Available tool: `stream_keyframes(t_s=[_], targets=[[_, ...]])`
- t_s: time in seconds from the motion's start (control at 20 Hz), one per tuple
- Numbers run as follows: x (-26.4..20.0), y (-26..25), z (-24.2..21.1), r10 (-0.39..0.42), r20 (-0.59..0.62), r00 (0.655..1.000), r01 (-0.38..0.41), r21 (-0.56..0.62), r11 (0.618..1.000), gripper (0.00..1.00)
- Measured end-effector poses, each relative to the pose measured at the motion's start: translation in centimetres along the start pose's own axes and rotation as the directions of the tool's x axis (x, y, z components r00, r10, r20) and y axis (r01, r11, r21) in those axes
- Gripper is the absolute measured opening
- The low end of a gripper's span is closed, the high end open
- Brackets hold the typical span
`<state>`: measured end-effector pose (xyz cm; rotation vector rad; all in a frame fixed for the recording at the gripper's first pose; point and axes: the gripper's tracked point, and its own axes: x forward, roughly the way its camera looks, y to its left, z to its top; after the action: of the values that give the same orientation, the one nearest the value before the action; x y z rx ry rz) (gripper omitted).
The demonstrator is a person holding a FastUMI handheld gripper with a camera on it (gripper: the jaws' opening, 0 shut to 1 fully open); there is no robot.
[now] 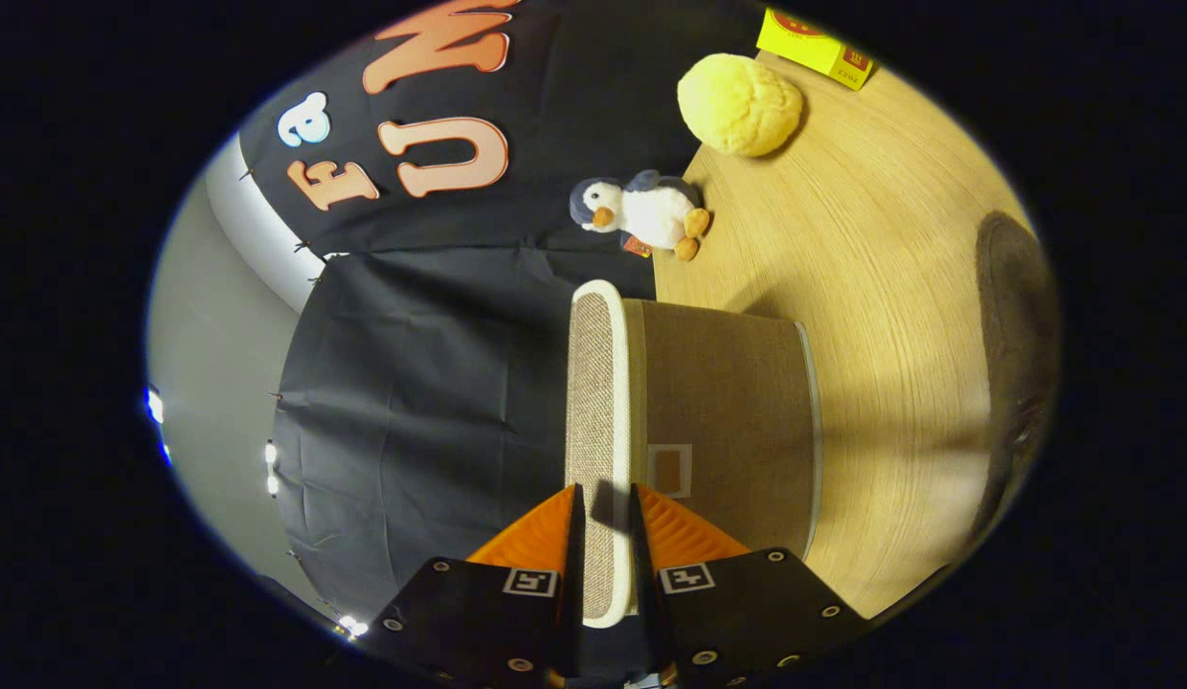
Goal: Open the storage box then place both shoes into the box .Put the left shoe in first, then the right shoe, with the right side of both shoes facing outward in a uniform manner.
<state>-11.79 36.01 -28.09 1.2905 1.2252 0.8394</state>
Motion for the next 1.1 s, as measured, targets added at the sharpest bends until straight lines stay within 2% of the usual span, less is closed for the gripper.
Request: stream_keyframes(t_s=[0.2,0.4,0.5,0.7,0.8,0.9,1.0,1.1], targets=[[0.1,4.1,0.3,0.052,0.015,0.999,-0.052,-0.042,0.998,0.14],[0.8,8.3,-0.4,0.079,-0.002,0.997,-0.079,-0.111,0.991,0.13],[1.8,8.1,-0.7,0.027,-0.002,1.000,-0.027,-0.151,0.988,0.13],[3.4,10.7,-2.2,0.048,-0.018,0.999,-0.050,-0.129,0.990,0.13],[4.1,12.7,-2.2,0.075,-0.001,0.997,-0.075,-0.122,0.990,0.10],[5.3,14.0,-2.5,0.042,0.007,0.999,-0.040,-0.202,0.979,0.10],[6.9,16.5,-2.9,0.027,0.015,1.000,-0.021,-0.306,0.952,0.10],[8.1,18.0,-4.5,0.011,-0.003,1.000,-0.011,-0.354,0.935,0.10]])
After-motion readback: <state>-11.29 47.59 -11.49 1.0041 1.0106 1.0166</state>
